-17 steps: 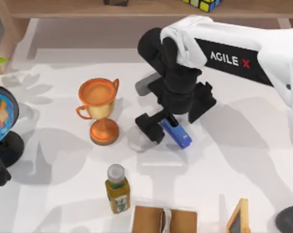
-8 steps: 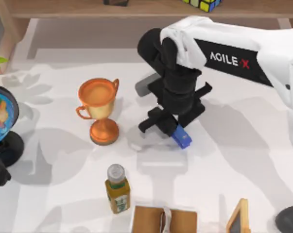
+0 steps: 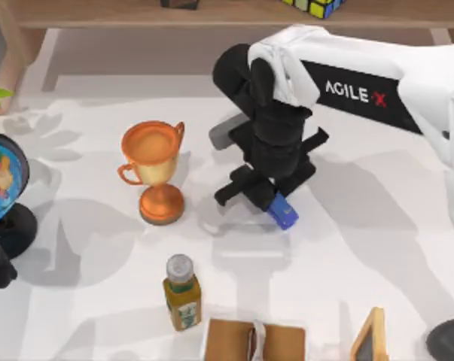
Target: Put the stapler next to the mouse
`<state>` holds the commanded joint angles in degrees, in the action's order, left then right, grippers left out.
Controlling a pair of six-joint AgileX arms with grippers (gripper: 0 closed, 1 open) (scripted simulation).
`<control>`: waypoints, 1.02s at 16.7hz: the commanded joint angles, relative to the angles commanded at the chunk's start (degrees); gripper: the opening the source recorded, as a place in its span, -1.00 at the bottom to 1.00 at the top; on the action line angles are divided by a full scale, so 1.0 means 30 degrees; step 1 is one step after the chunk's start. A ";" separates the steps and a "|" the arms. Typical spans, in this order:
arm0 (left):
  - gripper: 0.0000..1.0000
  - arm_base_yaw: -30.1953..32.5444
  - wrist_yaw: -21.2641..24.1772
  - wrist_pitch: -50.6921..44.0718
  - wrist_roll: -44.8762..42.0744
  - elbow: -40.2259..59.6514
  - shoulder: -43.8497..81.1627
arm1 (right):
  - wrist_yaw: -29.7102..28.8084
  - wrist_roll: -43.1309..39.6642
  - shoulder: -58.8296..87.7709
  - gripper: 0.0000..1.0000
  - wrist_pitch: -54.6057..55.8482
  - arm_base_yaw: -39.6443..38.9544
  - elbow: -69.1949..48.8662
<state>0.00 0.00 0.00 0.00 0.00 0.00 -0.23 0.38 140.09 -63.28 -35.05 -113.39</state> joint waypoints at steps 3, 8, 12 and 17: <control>1.00 0.0000 0.0000 0.0000 0.0000 0.0000 0.0000 | -0.0031 -0.0002 -0.0034 -1.00 -0.0012 0.0053 -0.0009; 1.00 0.0000 0.0000 0.0000 0.0000 0.0000 0.0000 | -0.0044 -0.0014 -0.0398 -1.00 -0.1454 0.0134 -0.1040; 1.00 0.0000 0.0000 0.0000 0.0000 0.0000 0.0000 | -0.0025 -0.0016 -0.0521 -1.00 -0.1920 0.0062 -0.1429; 1.00 0.0000 0.0000 0.0000 0.0000 0.0000 0.0000 | -0.0035 0.0269 -0.1430 -1.00 -0.1510 0.0749 -0.0304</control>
<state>0.00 0.00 0.00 0.00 0.00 0.00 -0.34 1.19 135.81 -67.81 -32.81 -114.30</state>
